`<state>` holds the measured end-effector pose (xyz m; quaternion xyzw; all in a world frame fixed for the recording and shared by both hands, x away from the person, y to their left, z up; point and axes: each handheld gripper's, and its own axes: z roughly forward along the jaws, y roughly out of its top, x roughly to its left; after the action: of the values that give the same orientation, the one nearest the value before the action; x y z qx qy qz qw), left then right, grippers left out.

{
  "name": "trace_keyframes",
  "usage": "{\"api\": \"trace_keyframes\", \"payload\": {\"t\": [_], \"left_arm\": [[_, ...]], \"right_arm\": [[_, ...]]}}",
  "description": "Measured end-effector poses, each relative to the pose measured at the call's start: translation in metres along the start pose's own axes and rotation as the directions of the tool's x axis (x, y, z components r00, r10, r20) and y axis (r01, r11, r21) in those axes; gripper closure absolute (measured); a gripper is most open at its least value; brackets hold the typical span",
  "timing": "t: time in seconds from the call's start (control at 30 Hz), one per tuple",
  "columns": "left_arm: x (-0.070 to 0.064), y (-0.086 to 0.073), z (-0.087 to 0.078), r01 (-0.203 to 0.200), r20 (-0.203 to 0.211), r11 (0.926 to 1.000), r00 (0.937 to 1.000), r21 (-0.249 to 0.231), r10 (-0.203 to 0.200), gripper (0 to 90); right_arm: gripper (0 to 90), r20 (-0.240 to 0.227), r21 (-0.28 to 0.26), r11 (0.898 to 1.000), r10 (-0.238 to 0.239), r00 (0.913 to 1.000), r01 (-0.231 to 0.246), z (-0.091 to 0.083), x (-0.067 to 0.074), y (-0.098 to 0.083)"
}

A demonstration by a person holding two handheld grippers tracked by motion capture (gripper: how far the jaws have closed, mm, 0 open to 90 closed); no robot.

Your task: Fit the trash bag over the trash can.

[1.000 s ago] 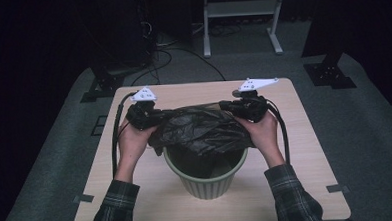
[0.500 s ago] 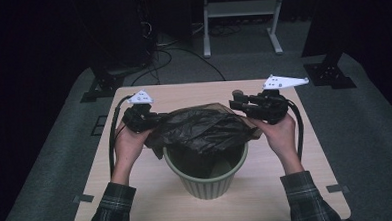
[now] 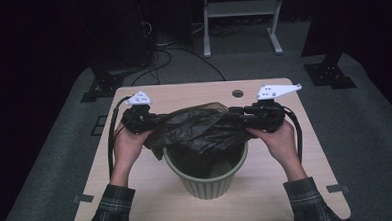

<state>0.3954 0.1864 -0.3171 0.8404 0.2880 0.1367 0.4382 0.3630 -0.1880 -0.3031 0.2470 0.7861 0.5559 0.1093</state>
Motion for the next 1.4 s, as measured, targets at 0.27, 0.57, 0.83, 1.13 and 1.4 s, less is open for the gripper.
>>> {"api": "trace_keyframes", "payload": {"t": [0.27, 0.57, 0.83, 1.13, 1.4], "left_arm": [[-0.001, -0.003, -0.003, 0.008, 0.007, 1.0, 0.9999, 0.001, -0.008, 89.8], [-0.004, -0.008, -0.008, 0.015, 0.021, 0.9999, 0.9997, -0.002, -0.015, 89.8], [-0.005, -0.01, -0.012, 0.018, 0.026, 0.9998, 0.9995, -0.004, -0.018, 89.8], [-0.009, -0.01, -0.014, 0.008, 0.034, 1.0, 0.9994, -0.002, -0.008, 89.8], [-0.009, -0.012, -0.013, 0.004, 0.043, 0.9998, 0.9991, 0.017, -0.005, 89.8]], "right_arm": [[89.6, -0.033, -0.001, 1.0, -0.018, 0.9993, 0.018, -0.012, 0.011, -0.005], [89.6, -0.047, 0.001, 0.999, -0.053, 0.9975, 0.053, -0.037, 0.035, -0.021], [89.6, -0.088, 0.01, 0.998, -0.057, 0.9945, 0.059, -0.054, 0.053, -0.041], [89.8, -0.158, 0.014, 0.997, -0.07, 0.985, 0.073, -0.062, 0.074, -0.057], [89.8, -0.208, 0.061, 0.995, -0.06, 0.9762, 0.075, -0.055, 0.082, -0.071]]}}
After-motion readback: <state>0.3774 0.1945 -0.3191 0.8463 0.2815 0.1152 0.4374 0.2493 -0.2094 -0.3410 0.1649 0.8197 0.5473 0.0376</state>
